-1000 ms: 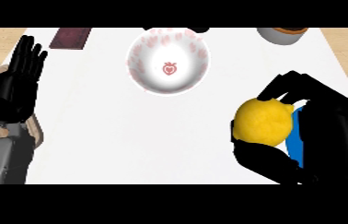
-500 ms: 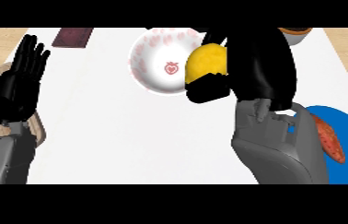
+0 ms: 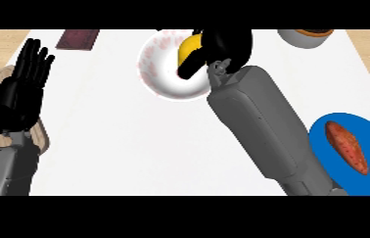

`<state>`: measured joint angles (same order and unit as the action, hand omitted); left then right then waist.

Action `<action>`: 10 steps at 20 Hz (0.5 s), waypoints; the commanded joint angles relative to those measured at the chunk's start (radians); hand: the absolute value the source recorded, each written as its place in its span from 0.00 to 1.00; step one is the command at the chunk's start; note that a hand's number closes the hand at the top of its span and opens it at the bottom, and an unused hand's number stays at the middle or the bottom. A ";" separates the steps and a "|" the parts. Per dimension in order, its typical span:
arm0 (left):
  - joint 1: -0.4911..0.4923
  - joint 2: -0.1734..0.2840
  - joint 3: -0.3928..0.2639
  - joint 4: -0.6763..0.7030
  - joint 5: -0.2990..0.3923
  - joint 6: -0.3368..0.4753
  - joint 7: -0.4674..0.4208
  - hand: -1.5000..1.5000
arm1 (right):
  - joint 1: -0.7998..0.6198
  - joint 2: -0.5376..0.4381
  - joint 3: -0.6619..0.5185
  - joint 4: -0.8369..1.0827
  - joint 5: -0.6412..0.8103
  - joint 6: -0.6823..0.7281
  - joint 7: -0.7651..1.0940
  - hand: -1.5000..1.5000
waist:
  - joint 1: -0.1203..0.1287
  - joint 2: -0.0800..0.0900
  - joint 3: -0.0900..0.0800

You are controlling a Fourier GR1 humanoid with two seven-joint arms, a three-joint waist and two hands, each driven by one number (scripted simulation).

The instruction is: Pick the lemon from the plate and place it in the bowl

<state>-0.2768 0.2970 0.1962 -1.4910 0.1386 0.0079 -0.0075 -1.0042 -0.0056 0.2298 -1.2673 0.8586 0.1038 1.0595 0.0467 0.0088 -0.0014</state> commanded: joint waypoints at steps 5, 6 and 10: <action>-0.035 -0.004 -0.003 -0.018 0.001 0.016 0.040 0.50 | 0.029 0.005 -0.019 0.315 -0.011 -0.313 0.043 1.00 | 0.002 0.008 0.002; -0.020 -0.047 -0.041 0.010 -0.043 0.039 -0.015 0.50 | -0.012 0.005 0.053 0.319 -0.064 -0.342 0.116 0.00 | 0.005 0.004 0.001; -0.024 -0.003 -0.003 -0.004 -0.007 0.004 0.004 0.50 | 0.014 0.005 0.021 0.405 -0.163 -0.520 -0.014 0.00 | 0.021 0.008 0.001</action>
<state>-0.2924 0.2941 0.1947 -1.5016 0.1371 0.0128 0.0067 -0.9920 -0.0056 0.2354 -0.9460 0.7780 -0.2198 1.0206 0.0557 0.0134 -0.0002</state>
